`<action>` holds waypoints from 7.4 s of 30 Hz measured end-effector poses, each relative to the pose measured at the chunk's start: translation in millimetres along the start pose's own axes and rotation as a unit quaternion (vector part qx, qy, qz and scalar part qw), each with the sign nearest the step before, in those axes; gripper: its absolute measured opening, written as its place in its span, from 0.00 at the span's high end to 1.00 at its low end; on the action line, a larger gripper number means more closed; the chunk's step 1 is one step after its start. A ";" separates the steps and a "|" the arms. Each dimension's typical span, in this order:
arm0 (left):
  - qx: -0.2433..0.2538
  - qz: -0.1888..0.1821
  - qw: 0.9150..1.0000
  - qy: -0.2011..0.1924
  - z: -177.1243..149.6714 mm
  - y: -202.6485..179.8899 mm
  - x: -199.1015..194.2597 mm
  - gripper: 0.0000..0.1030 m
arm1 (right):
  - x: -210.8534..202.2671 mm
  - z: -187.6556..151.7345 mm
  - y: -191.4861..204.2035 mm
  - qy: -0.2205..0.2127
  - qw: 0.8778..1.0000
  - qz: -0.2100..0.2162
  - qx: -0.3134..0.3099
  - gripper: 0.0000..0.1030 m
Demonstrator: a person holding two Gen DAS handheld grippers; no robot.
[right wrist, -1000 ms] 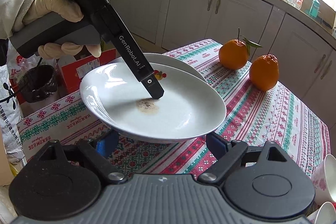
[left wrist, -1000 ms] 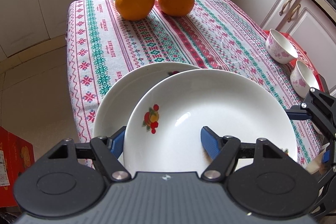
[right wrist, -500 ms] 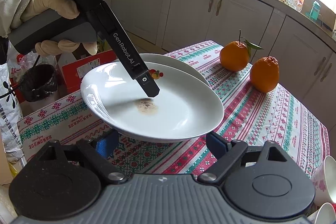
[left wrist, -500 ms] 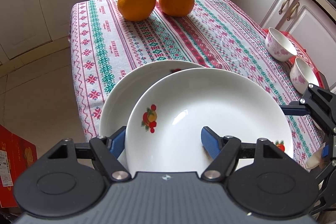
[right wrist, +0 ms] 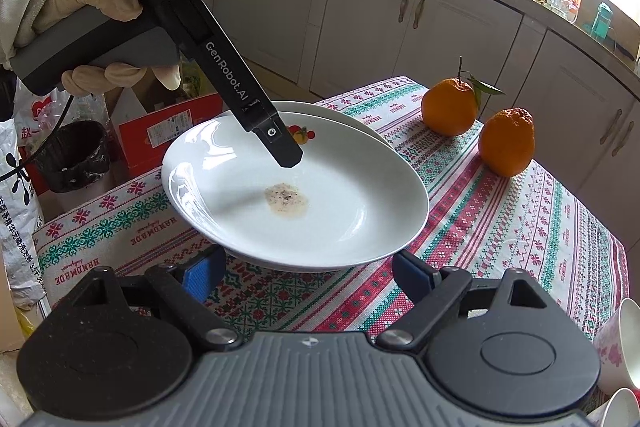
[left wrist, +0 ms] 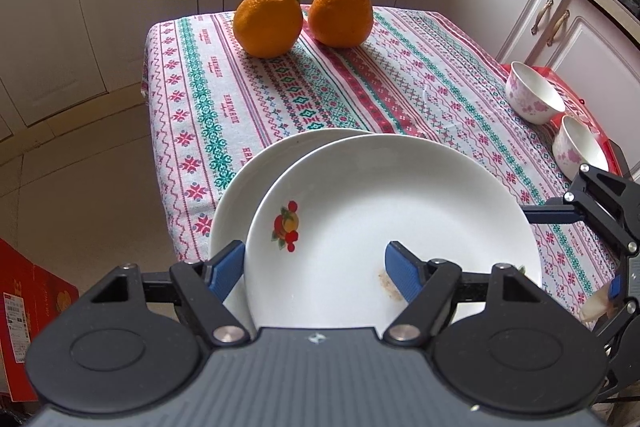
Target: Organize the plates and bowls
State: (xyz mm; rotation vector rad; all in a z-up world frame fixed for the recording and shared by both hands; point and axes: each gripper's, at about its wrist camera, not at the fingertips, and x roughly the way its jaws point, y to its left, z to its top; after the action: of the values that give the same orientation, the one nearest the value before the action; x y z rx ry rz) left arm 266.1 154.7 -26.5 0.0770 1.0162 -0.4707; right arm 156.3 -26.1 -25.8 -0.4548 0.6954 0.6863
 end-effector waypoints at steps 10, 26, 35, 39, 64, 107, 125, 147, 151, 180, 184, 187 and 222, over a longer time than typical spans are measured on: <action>0.006 0.008 1.000 -0.010 1.7 -1.2 -2.0 0.21 | 3.4 0.1 -1.7 0.003 1.000 0.001 0.000 0.09; 0.027 0.047 0.998 -0.031 2.8 -6.9 -5.2 0.11 | -11.0 -2.1 -7.6 -0.003 1.000 -0.011 0.011 0.00; 0.054 0.058 0.992 -0.095 -4.7 -36.9 -25.1 0.10 | -28.4 -8.0 -22.2 -0.003 0.999 -0.020 0.046 0.00; 0.062 0.051 0.988 -0.130 -10.8 -59.5 -34.7 0.09 | -39.1 -14.4 -27.2 -0.003 0.998 -0.031 0.059 0.00; 0.103 0.026 0.968 -0.226 -82.9 -231.5 -17.1 0.01 | -172.8 -133.7 -91.1 -0.049 0.957 -0.188 0.217 0.00; 0.256 -0.166 0.939 -0.160 -72.0 -359.5 74.5 0.19 | -182.3 -226.3 -185.3 -0.014 0.914 -0.116 0.390 0.24; 0.258 -0.159 0.941 -0.153 -71.3 -357.4 71.2 0.19 | -184.7 -218.7 -179.4 -0.016 0.918 -0.097 0.384 0.25; 0.193 -0.091 0.964 -0.158 -78.1 -286.3 27.2 0.19 | -136.5 -145.2 -146.8 -0.017 0.952 -0.023 0.305 0.25; 0.181 -0.075 0.968 -0.158 -78.8 -271.4 23.5 0.19 | -123.3 -130.4 -140.6 -0.015 0.958 -0.008 0.287 0.25; 0.140 -0.044 0.978 -0.146 -73.5 -223.5 34.1 0.19 | -66.3 -96.0 -137.6 0.003 0.965 0.028 0.260 0.23; 0.145 -0.040 0.977 -0.153 -74.6 -224.3 33.4 0.07 | -70.5 -94.2 -134.5 -0.009 0.968 0.021 0.249 0.04; 0.143 -0.050 0.975 -0.163 -76.6 -223.9 28.0 0.03 | -76.1 -94.2 -133.6 -0.018 0.970 0.016 0.240 0.00; 0.188 -0.063 0.962 -0.189 -46.7 -302.4 23.4 0.01 | -180.0 -161.7 -163.3 -0.066 0.945 -0.190 0.257 0.00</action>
State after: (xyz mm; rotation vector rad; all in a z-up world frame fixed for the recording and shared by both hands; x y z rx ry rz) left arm 114.0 -111.9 -24.6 0.2539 0.5492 -0.7597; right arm 100.2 -309.5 16.2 -0.0522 0.6081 0.1535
